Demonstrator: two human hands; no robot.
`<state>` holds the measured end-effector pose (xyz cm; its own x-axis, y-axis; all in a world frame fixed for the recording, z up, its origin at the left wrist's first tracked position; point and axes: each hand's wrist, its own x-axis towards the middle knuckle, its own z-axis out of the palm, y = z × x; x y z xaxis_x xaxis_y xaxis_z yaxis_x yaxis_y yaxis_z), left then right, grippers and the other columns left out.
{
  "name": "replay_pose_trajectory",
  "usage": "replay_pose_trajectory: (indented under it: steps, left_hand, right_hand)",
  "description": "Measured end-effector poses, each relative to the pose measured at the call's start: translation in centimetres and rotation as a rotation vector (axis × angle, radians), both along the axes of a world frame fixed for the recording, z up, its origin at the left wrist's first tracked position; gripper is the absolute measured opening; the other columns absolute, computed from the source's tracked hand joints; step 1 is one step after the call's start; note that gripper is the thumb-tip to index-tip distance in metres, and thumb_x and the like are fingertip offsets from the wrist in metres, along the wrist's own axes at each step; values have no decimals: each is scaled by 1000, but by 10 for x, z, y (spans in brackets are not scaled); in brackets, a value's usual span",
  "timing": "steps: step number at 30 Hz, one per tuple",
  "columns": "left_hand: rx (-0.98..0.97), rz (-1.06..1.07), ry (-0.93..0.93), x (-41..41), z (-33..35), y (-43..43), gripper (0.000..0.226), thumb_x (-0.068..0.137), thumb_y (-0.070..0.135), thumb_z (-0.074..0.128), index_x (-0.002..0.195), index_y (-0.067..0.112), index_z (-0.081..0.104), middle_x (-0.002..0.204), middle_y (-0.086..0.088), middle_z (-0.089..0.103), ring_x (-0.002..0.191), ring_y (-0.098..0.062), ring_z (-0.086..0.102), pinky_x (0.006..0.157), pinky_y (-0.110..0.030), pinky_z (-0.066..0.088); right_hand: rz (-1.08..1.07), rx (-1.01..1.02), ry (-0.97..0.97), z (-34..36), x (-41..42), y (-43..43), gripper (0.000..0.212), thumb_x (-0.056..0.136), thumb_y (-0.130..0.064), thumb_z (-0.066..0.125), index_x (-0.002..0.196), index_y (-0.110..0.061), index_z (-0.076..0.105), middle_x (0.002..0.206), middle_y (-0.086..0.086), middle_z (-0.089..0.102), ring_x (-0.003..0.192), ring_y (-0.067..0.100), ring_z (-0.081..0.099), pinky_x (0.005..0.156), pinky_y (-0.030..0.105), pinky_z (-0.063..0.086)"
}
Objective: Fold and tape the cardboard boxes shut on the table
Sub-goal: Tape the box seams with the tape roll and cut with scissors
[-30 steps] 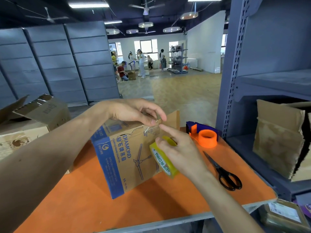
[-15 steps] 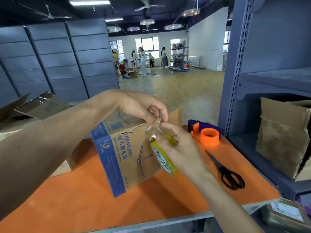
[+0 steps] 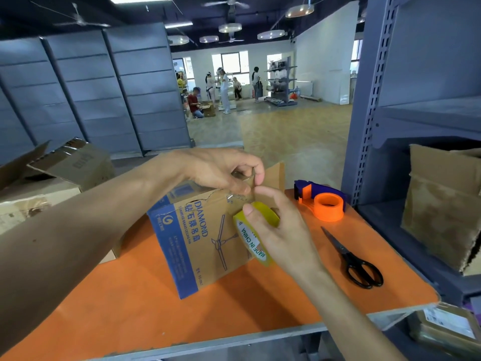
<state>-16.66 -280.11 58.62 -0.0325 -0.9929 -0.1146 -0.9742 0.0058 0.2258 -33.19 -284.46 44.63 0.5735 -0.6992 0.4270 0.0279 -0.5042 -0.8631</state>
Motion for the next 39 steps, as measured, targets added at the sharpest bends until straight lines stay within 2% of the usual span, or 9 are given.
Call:
replay_pose_trajectory:
  steps: [3, 6, 10, 16, 21, 25, 33, 36, 39]
  left_hand:
    - [-26, 27, -11, 3, -3, 2, 21, 96, 33, 69, 107, 47, 59, 107, 2, 59, 100, -14, 55, 82, -32, 45]
    - [-35, 16, -14, 3, -4, 2, 19, 97, 32, 67, 108, 46, 59, 105, -5, 61, 97, -20, 57, 86, -42, 48]
    - [-42, -1, 26, 2, -5, 4, 19, 97, 27, 68, 108, 41, 64, 95, -1, 64, 90, -19, 59, 87, -41, 48]
    - [-31, 12, 22, 1, -6, 3, 17, 99, 25, 67, 110, 37, 67, 100, -2, 67, 96, -21, 62, 93, -37, 48]
    - [-29, 24, -51, 3, -7, 5, 16, 98, 32, 66, 109, 43, 61, 102, 7, 66, 99, -19, 61, 92, -39, 48]
    - [-17, 20, -80, 2, -12, 6, 21, 96, 36, 68, 109, 46, 56, 103, 4, 67, 95, -14, 62, 85, -40, 51]
    - [-137, 0, -94, 2, -13, 15, 53, 95, 42, 68, 142, 50, 44, 132, 15, 55, 124, -3, 48, 100, -29, 38]
    - [-234, 1, -172, 3, -15, 28, 64, 95, 47, 64, 151, 49, 34, 143, 10, 50, 136, -11, 40, 116, -40, 31]
    - [-346, 48, -290, -4, -26, 43, 65, 95, 47, 64, 152, 46, 34, 153, 13, 42, 146, -12, 31, 123, -49, 14]
  right_hand:
    - [63, -20, -30, -5, -8, 2, 56, 87, -60, 60, 140, -45, 48, 136, -30, 55, 128, -8, 48, 100, 15, 39]
    - [91, -17, -50, -10, -15, 6, 52, 90, -54, 62, 140, -47, 48, 137, -32, 53, 130, -9, 46, 99, 8, 37]
    - [39, 52, -27, -8, -15, 6, 42, 89, -56, 65, 128, -50, 51, 124, -31, 59, 116, -10, 52, 95, 25, 47]
    - [-48, 62, 112, -13, -11, 7, 35, 83, -70, 62, 110, -52, 49, 99, -39, 58, 90, -12, 57, 71, 30, 50]
    - [-27, 49, 207, -8, -6, 3, 41, 84, -74, 57, 113, -49, 43, 92, -10, 66, 87, 20, 69, 78, 42, 58]
    - [14, 17, 223, -13, -10, 3, 43, 89, -71, 53, 123, -46, 43, 96, -17, 62, 94, 9, 64, 83, 37, 55]
    - [29, 56, 160, -15, -19, 0, 58, 84, -77, 45, 132, -45, 46, 110, -39, 49, 98, -24, 46, 81, 10, 38]
    - [10, 45, 169, -14, -19, -1, 55, 86, -76, 43, 131, -46, 46, 106, -42, 47, 97, -23, 45, 80, 10, 37]
    - [-27, 36, 192, -14, -18, 0, 53, 88, -78, 34, 127, -46, 48, 102, -36, 51, 101, -7, 52, 82, 23, 41]
